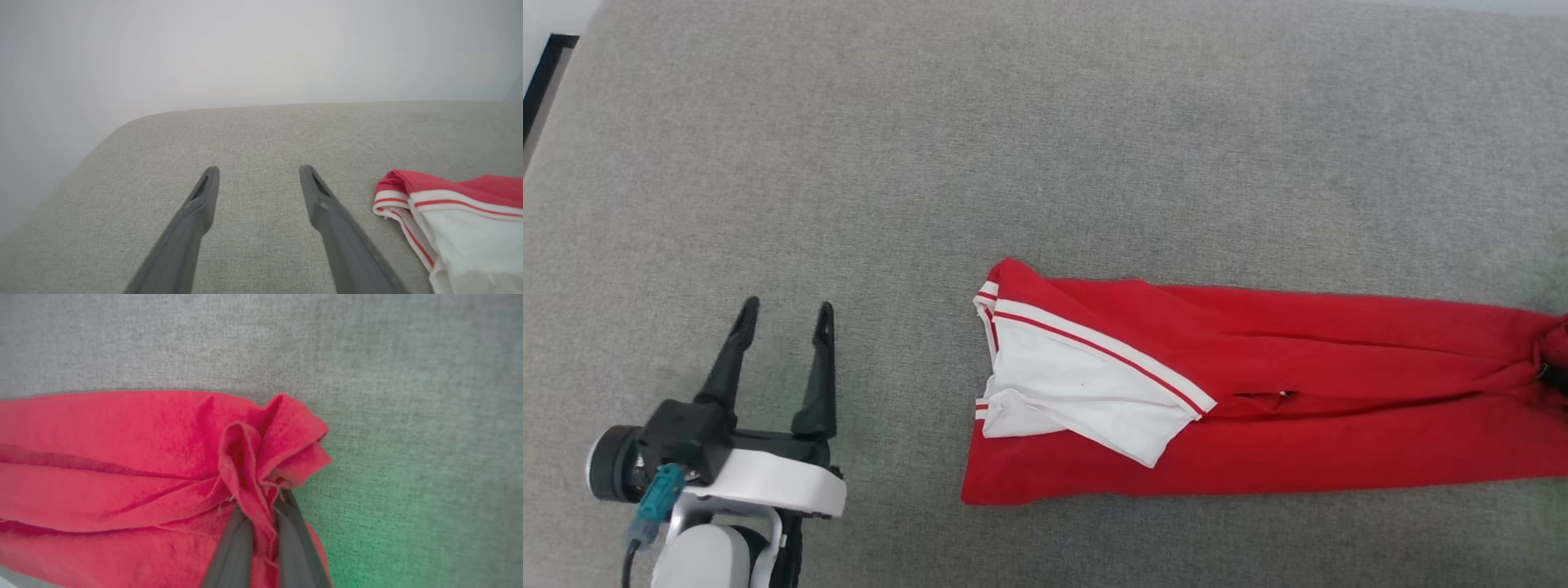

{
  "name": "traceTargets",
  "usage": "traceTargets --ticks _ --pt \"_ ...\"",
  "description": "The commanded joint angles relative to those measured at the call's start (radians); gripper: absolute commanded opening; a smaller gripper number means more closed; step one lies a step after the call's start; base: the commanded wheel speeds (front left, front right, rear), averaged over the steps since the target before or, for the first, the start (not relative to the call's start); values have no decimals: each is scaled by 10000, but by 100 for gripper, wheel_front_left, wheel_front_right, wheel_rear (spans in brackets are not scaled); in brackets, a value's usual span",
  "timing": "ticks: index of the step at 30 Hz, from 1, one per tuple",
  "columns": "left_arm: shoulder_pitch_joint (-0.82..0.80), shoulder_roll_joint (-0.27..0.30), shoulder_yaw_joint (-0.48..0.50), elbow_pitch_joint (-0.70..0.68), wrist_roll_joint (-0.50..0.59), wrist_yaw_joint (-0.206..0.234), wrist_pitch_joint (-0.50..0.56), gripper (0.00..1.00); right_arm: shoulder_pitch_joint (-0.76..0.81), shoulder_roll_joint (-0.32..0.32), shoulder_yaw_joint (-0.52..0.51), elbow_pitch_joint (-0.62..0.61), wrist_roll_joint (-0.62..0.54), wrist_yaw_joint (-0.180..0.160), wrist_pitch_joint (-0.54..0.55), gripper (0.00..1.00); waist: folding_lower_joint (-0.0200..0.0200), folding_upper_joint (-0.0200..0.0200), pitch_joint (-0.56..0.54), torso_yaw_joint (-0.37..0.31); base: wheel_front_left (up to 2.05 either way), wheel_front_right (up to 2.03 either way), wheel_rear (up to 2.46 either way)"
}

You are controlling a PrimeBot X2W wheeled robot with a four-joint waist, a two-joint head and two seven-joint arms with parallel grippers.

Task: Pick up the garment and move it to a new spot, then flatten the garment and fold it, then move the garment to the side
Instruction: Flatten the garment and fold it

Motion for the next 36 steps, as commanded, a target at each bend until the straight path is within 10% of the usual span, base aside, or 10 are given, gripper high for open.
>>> traceTargets --ticks 1,36 --pt "127 -84 184 -83 162 -83 -45 100 168 249 125 235 -89 24 49 0 0 0 -16 -51 0 0 0" --pt "-190 67 405 -906 521 -286 -46 100 -317 -1466 -2696 964 81 18 -845 0 0 0 192 -1783 0 0 0"
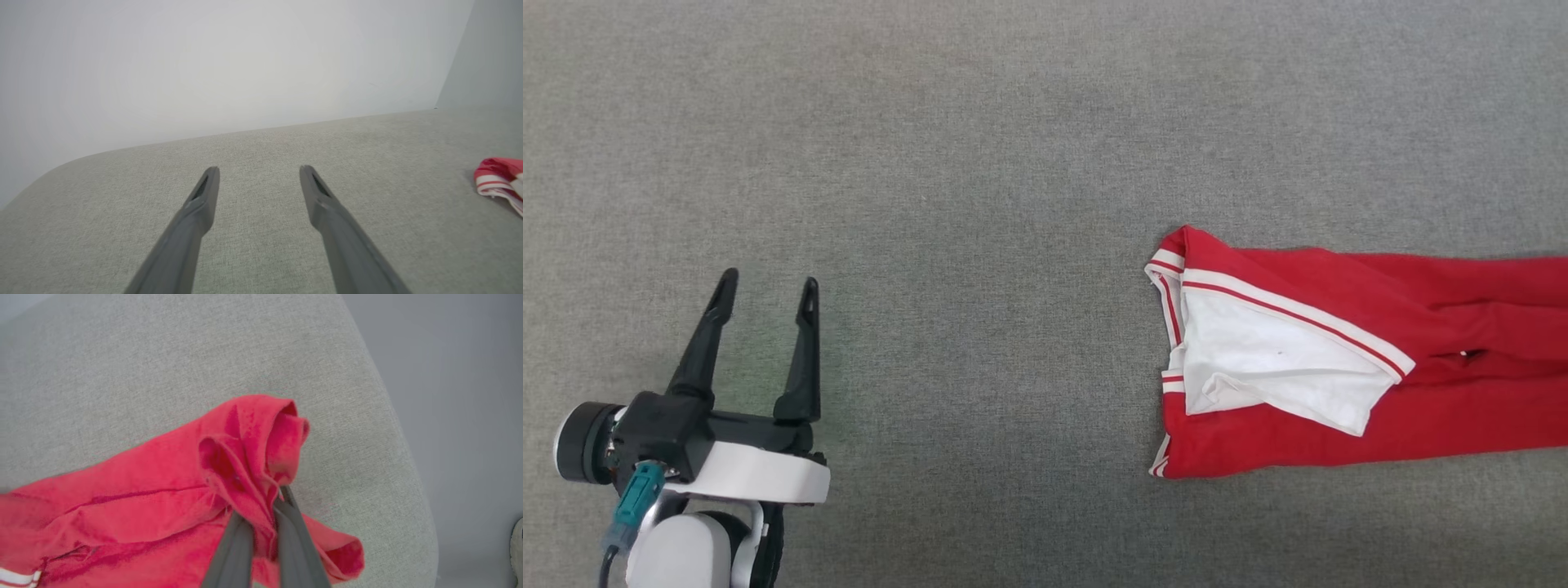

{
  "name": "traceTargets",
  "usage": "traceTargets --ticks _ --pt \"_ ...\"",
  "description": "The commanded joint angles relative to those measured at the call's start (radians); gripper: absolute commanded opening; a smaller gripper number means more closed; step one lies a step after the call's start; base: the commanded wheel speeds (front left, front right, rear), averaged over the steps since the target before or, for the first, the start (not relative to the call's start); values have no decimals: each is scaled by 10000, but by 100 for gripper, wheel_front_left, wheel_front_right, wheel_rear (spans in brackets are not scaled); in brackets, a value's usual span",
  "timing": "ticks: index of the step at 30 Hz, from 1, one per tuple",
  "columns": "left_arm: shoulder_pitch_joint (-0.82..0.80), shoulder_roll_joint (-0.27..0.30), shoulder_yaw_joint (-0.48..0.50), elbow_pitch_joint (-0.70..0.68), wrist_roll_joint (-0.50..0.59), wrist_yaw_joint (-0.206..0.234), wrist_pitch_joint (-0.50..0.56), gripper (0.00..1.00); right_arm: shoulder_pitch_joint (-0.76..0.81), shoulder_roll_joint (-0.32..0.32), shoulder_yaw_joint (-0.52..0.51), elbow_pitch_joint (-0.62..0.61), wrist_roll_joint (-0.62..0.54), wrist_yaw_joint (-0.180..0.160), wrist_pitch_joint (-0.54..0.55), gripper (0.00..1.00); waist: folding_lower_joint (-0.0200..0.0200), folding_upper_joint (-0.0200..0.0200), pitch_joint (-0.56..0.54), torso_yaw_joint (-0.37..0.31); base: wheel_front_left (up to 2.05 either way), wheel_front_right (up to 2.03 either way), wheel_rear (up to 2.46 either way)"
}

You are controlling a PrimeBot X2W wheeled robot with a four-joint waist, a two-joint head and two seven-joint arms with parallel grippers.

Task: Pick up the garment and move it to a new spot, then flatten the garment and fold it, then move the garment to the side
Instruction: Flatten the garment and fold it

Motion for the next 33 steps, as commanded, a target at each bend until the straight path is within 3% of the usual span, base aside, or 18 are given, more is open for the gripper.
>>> traceTargets --ticks 1,11,19,33 --pt "-156 30 12 63 0 -16 -46 100 115 14 69 -128 78 -11 -24 0 0 -1 -20 15 0 0 0" --pt "31 -158 -160 -41 -156 -15 -46 100 1186 188 1492 -2747 220 -8 342 0 0 -1 -322 318 0 0 0" --pt "198 -135 -313 159 -557 -5 -46 100 1311 657 3236 -4903 98 -8 872 0 0 -1 -484 738 0 0 0" --pt "204 -212 -403 522 -642 -5 -46 100 -183 1779 5944 -5688 -272 -8 1027 0 0 -1 -446 1366 0 0 0"
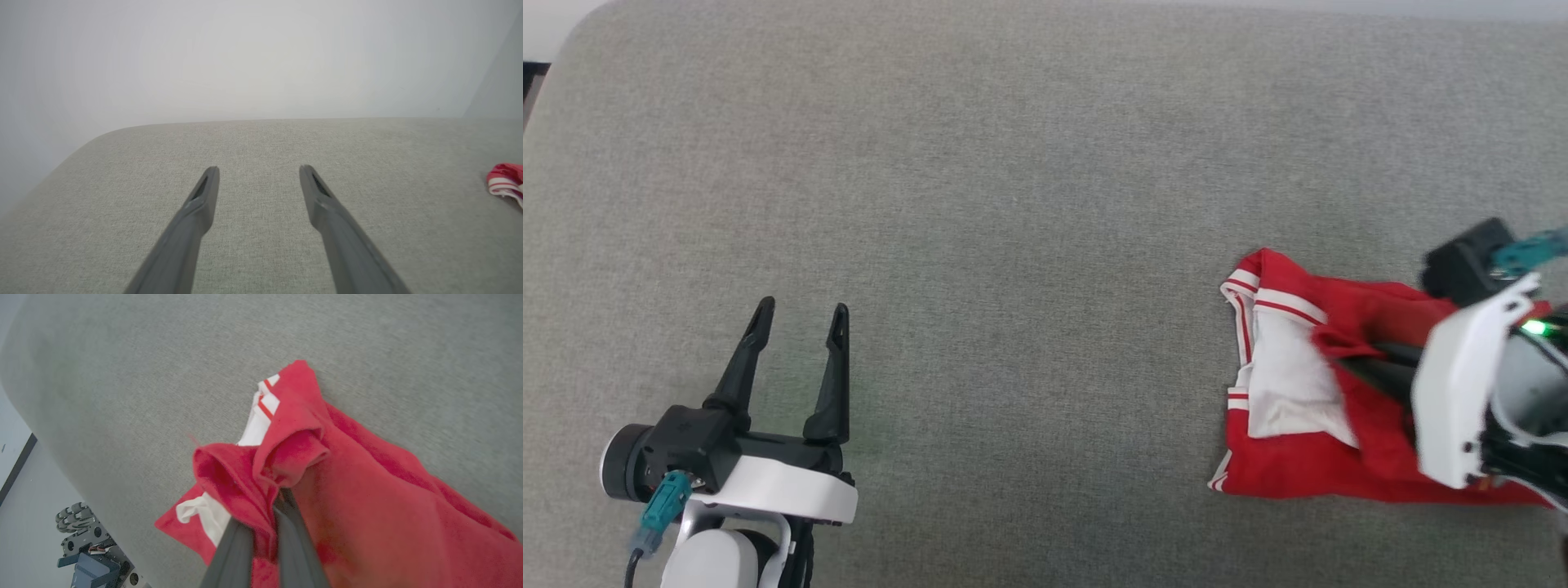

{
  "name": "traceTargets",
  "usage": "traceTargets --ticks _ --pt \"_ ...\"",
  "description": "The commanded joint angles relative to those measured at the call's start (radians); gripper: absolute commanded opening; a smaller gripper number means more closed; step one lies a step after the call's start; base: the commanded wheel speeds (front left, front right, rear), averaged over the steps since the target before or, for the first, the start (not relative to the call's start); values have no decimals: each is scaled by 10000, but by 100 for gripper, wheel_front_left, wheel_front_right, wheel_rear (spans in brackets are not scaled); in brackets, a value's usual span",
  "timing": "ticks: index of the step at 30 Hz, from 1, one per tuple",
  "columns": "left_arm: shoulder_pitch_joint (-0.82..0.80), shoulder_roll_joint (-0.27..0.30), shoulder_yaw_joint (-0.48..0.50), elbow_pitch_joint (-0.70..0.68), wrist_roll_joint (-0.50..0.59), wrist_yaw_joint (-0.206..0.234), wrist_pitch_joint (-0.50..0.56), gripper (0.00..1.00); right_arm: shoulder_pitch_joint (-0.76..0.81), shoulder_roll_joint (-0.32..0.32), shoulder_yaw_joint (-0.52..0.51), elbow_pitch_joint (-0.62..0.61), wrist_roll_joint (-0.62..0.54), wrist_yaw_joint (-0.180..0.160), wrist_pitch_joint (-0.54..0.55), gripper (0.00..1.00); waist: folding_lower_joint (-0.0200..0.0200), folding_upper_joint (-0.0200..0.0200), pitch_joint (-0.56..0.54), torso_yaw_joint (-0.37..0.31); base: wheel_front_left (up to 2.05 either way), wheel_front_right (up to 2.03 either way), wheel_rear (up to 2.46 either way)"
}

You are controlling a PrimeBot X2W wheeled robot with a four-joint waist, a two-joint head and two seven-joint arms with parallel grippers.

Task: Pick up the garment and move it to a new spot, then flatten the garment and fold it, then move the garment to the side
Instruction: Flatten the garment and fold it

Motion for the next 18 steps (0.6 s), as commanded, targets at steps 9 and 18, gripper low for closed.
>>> traceTargets --ticks 9,18 --pt "-205 -75 -98 32 -15 10 -46 100 -983 350 1290 760 -163 0 -519 0 0 0 79 225 0 0 0" --pt "-128 -56 -132 218 -172 10 -46 100 -1257 376 1992 1867 18 0 -1350 42 0 0 -91 233 0 0 0"
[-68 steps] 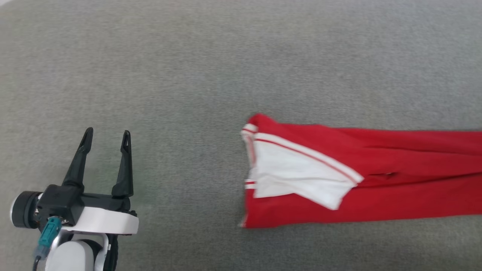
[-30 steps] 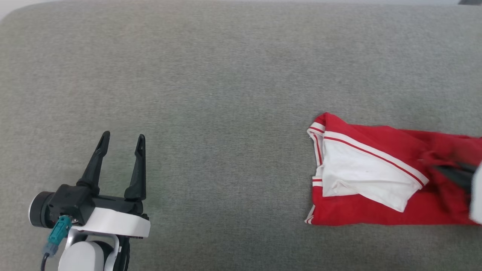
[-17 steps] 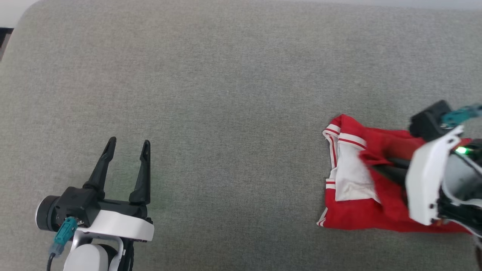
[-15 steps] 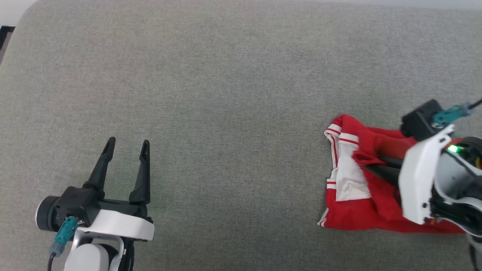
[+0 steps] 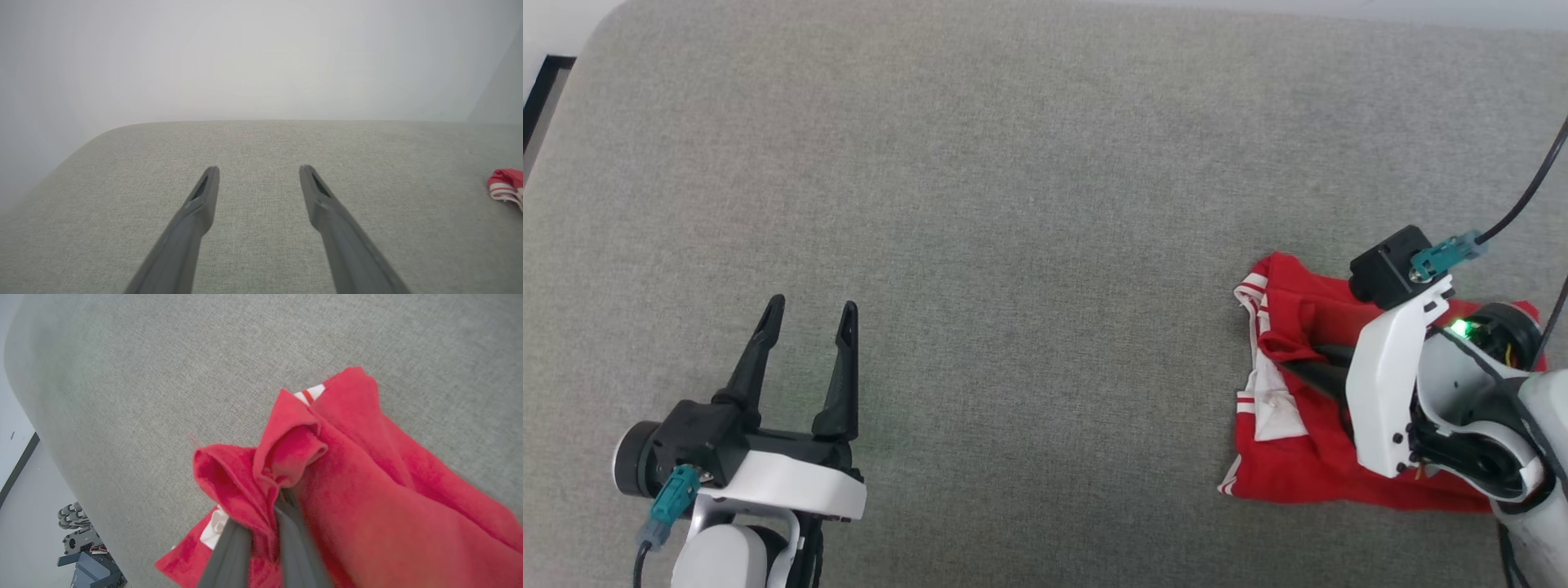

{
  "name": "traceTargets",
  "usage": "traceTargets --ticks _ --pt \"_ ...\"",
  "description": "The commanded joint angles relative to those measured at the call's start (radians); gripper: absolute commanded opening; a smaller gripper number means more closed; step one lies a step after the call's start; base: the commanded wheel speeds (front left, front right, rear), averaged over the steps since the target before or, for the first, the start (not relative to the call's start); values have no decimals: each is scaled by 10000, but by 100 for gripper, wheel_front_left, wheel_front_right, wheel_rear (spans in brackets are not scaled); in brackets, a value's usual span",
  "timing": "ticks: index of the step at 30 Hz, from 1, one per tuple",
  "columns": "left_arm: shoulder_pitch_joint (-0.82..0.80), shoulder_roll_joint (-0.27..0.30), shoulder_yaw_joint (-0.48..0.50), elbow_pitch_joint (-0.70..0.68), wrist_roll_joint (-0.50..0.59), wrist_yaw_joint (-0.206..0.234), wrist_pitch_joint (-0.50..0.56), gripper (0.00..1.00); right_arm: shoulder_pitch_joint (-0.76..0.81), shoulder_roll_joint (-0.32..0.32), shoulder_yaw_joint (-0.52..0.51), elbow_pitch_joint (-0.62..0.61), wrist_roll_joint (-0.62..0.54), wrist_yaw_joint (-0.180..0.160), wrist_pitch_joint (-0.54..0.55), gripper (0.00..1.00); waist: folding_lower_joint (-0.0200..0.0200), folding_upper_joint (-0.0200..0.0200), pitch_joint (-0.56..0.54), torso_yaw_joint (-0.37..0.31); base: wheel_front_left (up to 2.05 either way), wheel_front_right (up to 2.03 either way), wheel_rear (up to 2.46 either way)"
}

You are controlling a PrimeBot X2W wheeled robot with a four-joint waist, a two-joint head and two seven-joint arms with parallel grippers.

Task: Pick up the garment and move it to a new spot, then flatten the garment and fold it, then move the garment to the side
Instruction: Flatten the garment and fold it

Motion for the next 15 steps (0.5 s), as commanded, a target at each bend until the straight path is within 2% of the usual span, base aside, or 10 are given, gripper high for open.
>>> traceTargets --ticks 1,6,15 --pt "58 61 -32 76 -95 10 -46 100 -105 37 121 88 139 0 -211 100 0 0 -97 -53 0 0 0" --pt "252 162 19 262 -247 10 -46 100 -203 -31 222 263 461 0 -872 100 0 0 -466 -279 0 0 0" --pt "615 360 -58 527 -503 10 -46 100 -70 -259 -267 994 621 0 -2355 100 0 0 -1161 -725 0 0 0"
